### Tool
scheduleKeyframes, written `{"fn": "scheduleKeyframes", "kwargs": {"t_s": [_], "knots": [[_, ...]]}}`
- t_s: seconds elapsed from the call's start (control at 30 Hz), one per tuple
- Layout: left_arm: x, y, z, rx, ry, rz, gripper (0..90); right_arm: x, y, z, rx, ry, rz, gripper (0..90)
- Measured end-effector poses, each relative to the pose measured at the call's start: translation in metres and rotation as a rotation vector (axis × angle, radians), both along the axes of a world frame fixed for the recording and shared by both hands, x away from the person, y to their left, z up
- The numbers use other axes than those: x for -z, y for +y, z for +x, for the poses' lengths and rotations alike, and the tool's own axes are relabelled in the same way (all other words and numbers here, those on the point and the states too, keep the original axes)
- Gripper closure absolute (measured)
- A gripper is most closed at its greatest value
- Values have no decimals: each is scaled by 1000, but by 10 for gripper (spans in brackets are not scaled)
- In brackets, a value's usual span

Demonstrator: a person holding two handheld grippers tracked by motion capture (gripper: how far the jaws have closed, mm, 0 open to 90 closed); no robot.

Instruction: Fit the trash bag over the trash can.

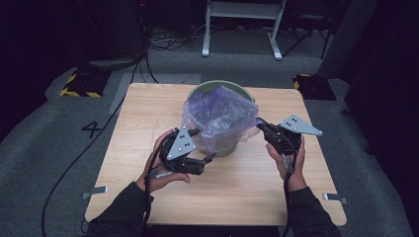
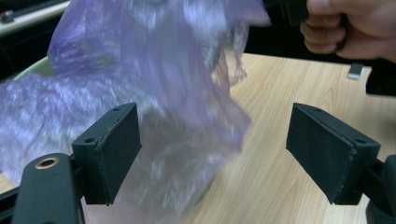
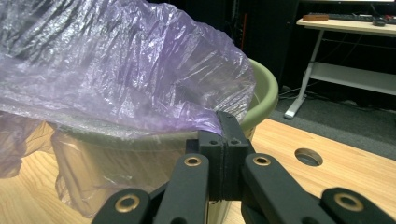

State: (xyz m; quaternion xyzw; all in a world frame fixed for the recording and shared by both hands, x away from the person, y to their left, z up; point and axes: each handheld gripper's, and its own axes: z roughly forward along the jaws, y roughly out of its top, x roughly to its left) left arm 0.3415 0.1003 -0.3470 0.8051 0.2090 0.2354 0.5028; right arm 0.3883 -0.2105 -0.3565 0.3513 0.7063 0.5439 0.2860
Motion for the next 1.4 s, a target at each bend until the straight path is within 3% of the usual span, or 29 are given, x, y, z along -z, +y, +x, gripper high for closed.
{"fn": "scheduleKeyframes", "kwargs": {"t_s": [0.07,0.17,0.3,0.33,0.5,0.6,0.73,0.83,0.9,0.97,1.07,1.1,1.13,1.17,1.2,1.3,1.4], "knots": [[-4,-3,4,0,3,-6,174,-1,1,-1,-8,-1,-3,900],[-7,-5,16,-63,16,7,203,-1,2,-2,-14,-7,-5,900],[-7,-3,30,-121,13,38,403,-2,1,-2,-12,-11,-5,900],[-8,-1,32,-143,-4,52,471,-3,0,-2,-8,-13,-3,900],[-15,17,44,-197,-17,55,555,-6,-8,0,19,-18,10,900],[-19,26,52,-228,-52,89,605,-8,-13,4,32,-14,15,900],[-24,39,68,-249,-40,71,664,-9,-17,10,53,-7,7,900],[-25,44,79,-264,-44,86,687,-7,-19,19,60,30,8,900],[-25,47,85,-259,-39,83,678,-5,-21,26,63,55,1,900],[-25,48,90,-285,-51,97,652,-3,-20,32,67,72,-17,900],[-23,47,97,-348,-111,148,529,-1,-19,40,77,86,-37,900],[-22,49,99,-327,-107,142,480,-2,-18,41,86,80,-42,900],[-20,52,102,-279,-70,112,446,-3,-19,42,92,77,-37,900],[-19,54,104,-230,-11,86,379,-4,-19,43,100,72,-30,900],[-17,57,105,-196,21,66,296,-5,-21,43,108,68,-24,900],[-16,67,102,-144,54,18,206,-7,-27,43,127,56,-5,900],[-19,75,96,-108,53,-23,183,-8,-32,43,142,56,10,900]]}}
